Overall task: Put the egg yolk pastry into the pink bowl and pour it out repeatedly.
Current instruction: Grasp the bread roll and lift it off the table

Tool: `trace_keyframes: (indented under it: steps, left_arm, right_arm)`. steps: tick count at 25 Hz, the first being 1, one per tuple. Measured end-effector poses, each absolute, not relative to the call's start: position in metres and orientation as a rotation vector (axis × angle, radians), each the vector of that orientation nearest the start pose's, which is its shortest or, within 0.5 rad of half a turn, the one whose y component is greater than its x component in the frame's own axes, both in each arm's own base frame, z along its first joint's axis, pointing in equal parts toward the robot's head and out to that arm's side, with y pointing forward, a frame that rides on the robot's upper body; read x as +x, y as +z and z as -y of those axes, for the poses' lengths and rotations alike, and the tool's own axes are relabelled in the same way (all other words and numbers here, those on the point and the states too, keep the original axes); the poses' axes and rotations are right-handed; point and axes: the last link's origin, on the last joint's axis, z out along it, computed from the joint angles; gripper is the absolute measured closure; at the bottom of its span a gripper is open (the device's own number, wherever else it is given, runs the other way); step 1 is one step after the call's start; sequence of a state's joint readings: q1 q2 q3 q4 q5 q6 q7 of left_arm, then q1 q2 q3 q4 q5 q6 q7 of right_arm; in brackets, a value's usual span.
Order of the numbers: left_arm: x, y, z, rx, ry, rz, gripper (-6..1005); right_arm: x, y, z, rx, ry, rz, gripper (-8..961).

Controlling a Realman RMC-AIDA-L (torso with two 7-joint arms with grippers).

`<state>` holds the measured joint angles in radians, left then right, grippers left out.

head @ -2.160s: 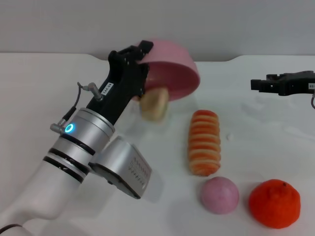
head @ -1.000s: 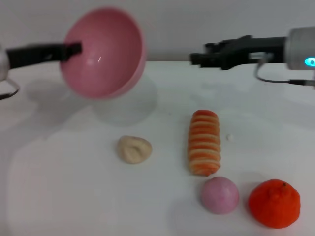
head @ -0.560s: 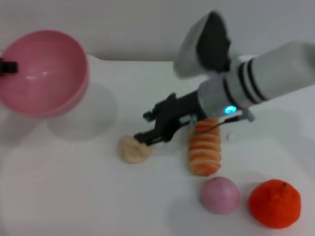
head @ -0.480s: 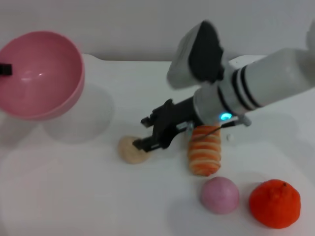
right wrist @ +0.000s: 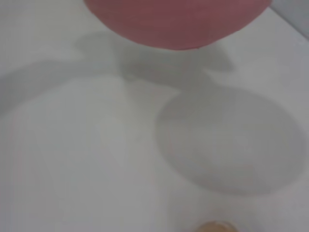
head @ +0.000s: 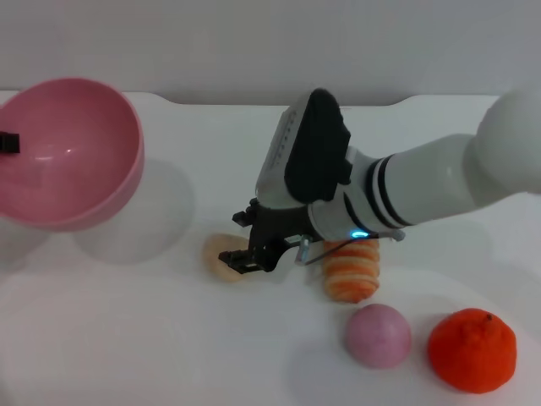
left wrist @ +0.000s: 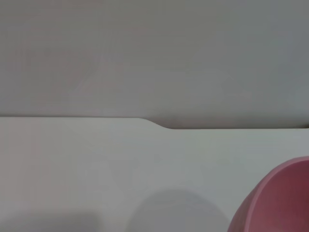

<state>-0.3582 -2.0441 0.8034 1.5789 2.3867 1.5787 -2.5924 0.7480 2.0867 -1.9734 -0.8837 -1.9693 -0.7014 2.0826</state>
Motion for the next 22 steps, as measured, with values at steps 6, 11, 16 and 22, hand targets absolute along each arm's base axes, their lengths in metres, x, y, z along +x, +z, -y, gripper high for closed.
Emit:
trace_keyframes:
  steps: [6,11,16,22]
  left_arm:
    - [-0.254,0.141,-0.329,-2.075,-0.173,1.332,999]
    - [-0.253,0.137,-0.331,-2.085,-0.175,1.341,999]
    - [-0.252,0.135,-0.331,-2.094,-0.169,1.341,1000]
    - [-0.252,0.130,-0.332,-2.105,-0.162,1.346,1000]
  right_arm:
    - [0.136,-0.157,-0.355,-2.839,-0.056,-0.224,350]
    - [0.144,-0.163,-0.354,-2.813,-0.067,-0.237,357]
    - [0.149,-0.162,-0.356,-2.783,-0.054,-0.267,408]
    - [0.150,-0.158,-0.359,-2.775,-0.013,-0.343,584]
